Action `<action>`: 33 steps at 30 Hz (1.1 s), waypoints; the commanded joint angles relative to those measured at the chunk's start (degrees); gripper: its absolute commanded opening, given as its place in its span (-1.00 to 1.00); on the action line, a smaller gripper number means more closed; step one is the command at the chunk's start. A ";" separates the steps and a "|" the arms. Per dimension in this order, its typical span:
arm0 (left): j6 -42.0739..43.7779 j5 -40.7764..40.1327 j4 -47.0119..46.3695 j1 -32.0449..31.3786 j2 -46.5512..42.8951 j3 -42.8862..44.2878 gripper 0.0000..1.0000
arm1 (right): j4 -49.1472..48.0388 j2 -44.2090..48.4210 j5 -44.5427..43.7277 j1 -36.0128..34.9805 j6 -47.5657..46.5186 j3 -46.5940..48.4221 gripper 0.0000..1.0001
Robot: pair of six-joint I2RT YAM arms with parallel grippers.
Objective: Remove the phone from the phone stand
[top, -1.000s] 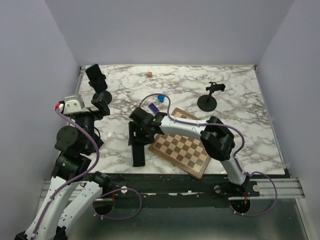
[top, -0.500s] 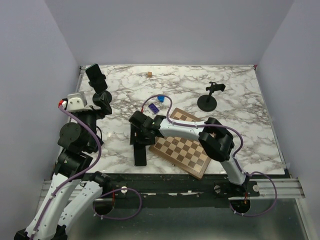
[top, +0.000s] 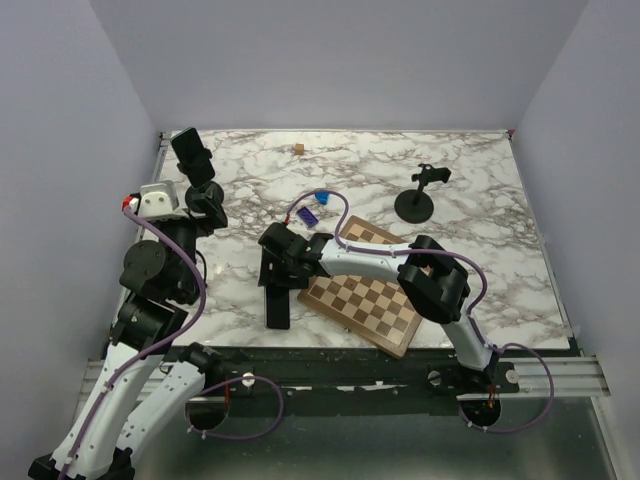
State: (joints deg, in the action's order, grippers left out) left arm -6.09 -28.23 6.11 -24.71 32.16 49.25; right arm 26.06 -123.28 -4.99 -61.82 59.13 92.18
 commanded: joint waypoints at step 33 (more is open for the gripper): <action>-0.82 2.04 0.04 1.24 1.58 0.11 0.82 | -0.08 3.26 -11.01 -4.62 -17.14 2.06 0.91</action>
State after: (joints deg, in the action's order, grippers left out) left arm -6.52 -27.33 6.20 -24.05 34.44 49.25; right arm 26.33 -121.25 -12.19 -64.84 46.59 93.41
